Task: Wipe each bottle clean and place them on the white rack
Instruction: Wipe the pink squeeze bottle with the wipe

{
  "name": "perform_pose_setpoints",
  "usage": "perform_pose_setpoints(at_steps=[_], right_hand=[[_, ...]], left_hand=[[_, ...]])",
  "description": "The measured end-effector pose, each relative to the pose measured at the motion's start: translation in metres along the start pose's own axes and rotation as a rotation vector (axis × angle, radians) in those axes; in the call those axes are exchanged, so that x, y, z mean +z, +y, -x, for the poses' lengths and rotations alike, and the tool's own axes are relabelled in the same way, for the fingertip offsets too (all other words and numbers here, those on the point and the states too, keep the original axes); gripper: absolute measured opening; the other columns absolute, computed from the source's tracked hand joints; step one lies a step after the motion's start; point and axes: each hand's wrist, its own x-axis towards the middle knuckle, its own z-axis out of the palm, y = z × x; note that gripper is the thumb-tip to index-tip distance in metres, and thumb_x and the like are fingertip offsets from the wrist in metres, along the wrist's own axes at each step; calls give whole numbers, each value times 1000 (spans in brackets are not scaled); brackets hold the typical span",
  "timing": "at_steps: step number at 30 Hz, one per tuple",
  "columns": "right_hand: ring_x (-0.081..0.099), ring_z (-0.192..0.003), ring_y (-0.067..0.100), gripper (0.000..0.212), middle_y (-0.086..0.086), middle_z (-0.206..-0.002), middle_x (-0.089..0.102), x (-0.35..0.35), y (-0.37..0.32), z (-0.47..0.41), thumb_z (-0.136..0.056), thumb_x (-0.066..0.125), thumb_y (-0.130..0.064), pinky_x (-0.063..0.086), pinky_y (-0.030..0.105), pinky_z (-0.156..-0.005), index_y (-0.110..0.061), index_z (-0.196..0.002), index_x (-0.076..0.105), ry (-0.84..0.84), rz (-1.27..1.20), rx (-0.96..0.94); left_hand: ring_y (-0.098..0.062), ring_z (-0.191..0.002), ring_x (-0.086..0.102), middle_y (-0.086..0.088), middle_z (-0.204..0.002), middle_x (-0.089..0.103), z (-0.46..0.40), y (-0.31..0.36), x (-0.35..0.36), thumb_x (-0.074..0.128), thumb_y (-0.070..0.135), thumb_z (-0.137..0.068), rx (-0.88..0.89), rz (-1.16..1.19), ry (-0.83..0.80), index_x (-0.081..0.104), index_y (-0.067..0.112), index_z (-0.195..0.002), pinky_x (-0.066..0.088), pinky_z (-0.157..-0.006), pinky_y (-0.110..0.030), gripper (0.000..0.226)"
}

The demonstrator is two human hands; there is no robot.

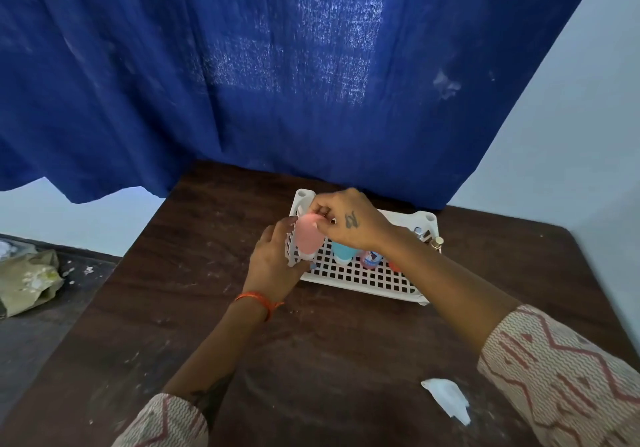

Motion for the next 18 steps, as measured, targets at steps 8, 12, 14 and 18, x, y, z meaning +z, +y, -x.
perform_pose_setpoints(at_steps=[8,12,14,18], right_hand=[[62,-80,15,17,2,-93,70,5,5,2,-84,59,-14,52,33,-72,-14,-99,67,-16,43,16],[61,-82,15,19,3,-94,69,8,6,1,-84,59,-16,52,31,-70,-16,-101,67,-15,43,12],[62,-84,14,21,2,-97,69,9,5,0,-83,61,-18,54,33,-73,-19,-103,67,-21,24,16],[63,-91,14,28,3,-104,69,8,4,0,-83,63,-17,55,36,-79,-20,-110,65,-38,-6,15]], left_hand=[[-26,-110,52,-9,-121,53,-1,-2,-1,85,13,-61,9,-27,-14,45,16,-133,52,-87,-47,82],[-25,-112,52,-7,-123,52,-1,2,-3,85,13,-62,5,-32,-19,45,16,-133,50,-92,-43,82],[-24,-114,50,-7,-124,53,-1,4,-6,85,12,-62,19,-34,-21,45,14,-133,47,-94,-39,82],[-24,-117,49,-7,-127,52,-1,9,-12,85,13,-62,16,-14,-10,45,15,-133,45,-96,-37,82]])
